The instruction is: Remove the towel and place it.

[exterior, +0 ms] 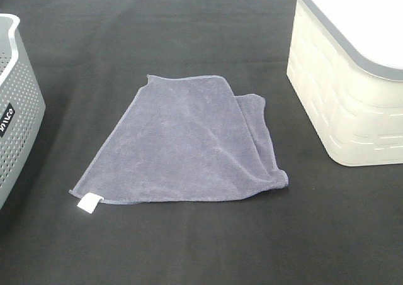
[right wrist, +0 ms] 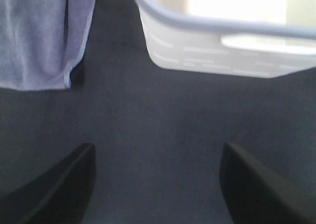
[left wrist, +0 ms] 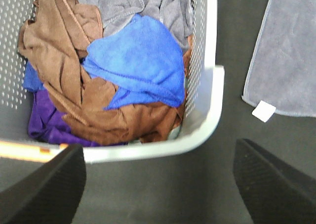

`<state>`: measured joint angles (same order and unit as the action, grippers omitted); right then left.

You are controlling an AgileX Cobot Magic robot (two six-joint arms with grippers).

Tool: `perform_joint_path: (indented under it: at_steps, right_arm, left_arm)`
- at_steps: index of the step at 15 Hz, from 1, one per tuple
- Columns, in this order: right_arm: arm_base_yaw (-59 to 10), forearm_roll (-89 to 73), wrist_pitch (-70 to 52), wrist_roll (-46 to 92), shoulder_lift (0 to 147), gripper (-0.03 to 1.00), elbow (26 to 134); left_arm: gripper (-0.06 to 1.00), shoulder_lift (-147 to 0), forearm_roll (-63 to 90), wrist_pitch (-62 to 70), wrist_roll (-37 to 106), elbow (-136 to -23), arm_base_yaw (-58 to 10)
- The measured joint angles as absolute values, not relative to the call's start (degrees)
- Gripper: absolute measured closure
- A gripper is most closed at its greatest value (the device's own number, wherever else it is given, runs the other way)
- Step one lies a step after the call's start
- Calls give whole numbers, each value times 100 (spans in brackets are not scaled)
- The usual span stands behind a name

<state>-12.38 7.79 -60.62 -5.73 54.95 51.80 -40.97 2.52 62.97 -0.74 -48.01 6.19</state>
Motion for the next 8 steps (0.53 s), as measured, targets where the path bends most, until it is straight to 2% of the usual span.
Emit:
perform_joint_path:
  at_steps: [5, 8]
  right_arm:
    - [-1238, 779, -5999, -573, 4211, 26, 4091]
    - [-1238, 745, -5999, -573, 3472, 26, 3472]
  left_arm:
    - [17, -2739, 286, 6085, -63, -3541, 619]
    - [17, -2097, 533, 6182, -63, -3168, 619]
